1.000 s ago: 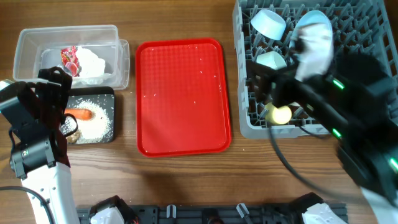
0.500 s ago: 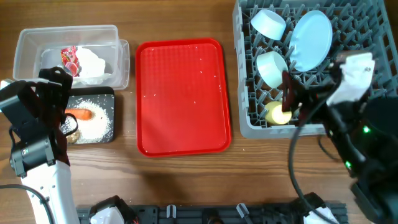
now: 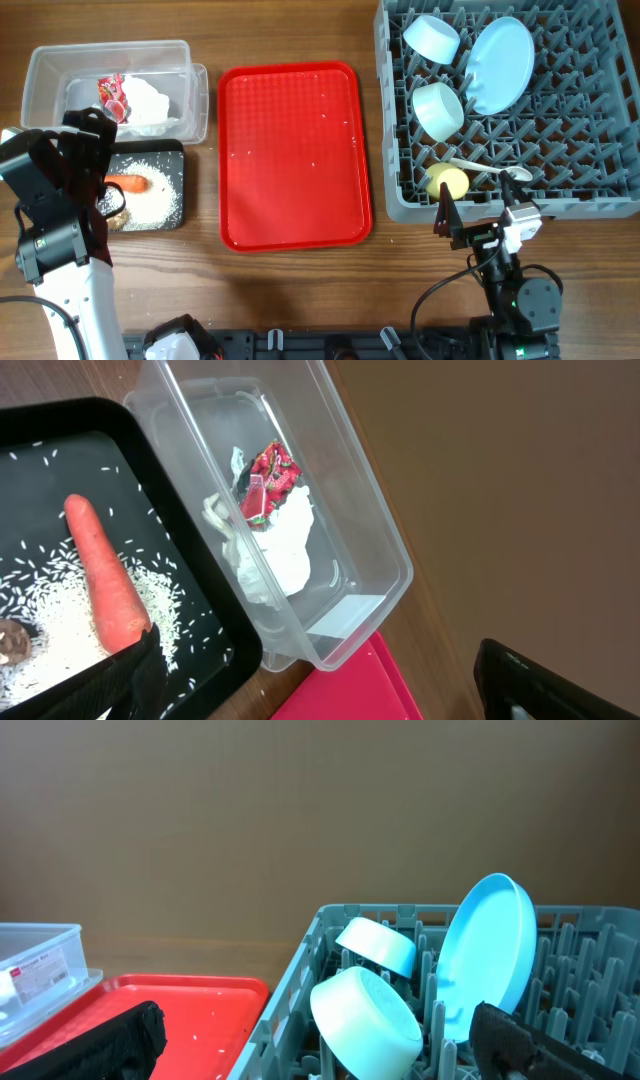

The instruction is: Sort waste into correct bins and load items into the dishwasher rack

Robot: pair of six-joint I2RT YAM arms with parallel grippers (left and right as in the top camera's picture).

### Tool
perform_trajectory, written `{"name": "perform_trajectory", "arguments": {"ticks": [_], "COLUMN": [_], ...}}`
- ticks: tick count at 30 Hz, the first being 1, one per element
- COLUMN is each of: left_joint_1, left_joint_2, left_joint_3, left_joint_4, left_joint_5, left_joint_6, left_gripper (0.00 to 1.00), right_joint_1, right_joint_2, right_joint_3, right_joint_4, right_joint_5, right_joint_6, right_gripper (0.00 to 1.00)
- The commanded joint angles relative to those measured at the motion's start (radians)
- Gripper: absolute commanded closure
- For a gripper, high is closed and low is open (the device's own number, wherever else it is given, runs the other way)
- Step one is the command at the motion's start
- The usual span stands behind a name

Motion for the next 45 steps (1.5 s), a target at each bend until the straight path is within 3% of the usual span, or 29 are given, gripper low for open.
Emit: {"name": "perform_trajectory", "arguments": {"ticks": [1, 3, 19, 24, 27, 32, 35, 42, 45], "left_joint_1": [-0.003, -0.003, -0.01, -0.127, -0.181, -0.249, -0.261, -0.312, -0.341], "left_joint_2": [-0.001, -0.001, -0.027, -0.306, -0.583, -0.927, -1.006, -1.034, -1.034], "left_joint_3": [0.007, 0.007, 0.007, -0.114, -0.361, -0.787, -0.888, -0.929, -0.929], "left_joint_4": [0.002, 0.002, 0.002, -0.002, 0.018, 0.368, 0.415, 0.422, 0.421], "left_joint_5": [0.008, 0.008, 0.008, -0.052, -0.045, -0.048, -0.048, -0.051, -0.048], "left_joint_6": [0.023, 0.023, 0.023, 0.023, 0.02, 0.024, 0.027, 0.467, 0.543], "left_gripper": [0.0, 0.0, 0.0, 0.0, 0.0, 0.0, 0.0, 0.0, 0.0], "right_joint_1": [-0.005, -0.003, -0.003, -0.003, -0.003, -0.003, -0.003, -0.003, -0.003], "right_joint_2": [-0.019, -0.019, -0.014, -0.004, -0.004, -0.004, -0.004, -0.004, -0.004], "right_joint_3": [-0.041, -0.045, -0.045, -0.045, -0.045, -0.045, -0.045, -0.045, -0.045], "right_joint_4": [-0.012, -0.094, -0.093, -0.093, -0.093, -0.093, -0.093, -0.093, -0.093], "right_joint_5": [-0.014, -0.027, -0.027, -0.027, -0.027, -0.027, -0.027, -0.027, -0.027], "right_joint_6": [0.018, 0.09, 0.093, 0.093, 0.093, 0.093, 0.093, 0.093, 0.093], "right_gripper": [0.0, 0.0, 0.01, 0.0, 0.0, 0.0, 0.0, 0.0, 0.0]}}
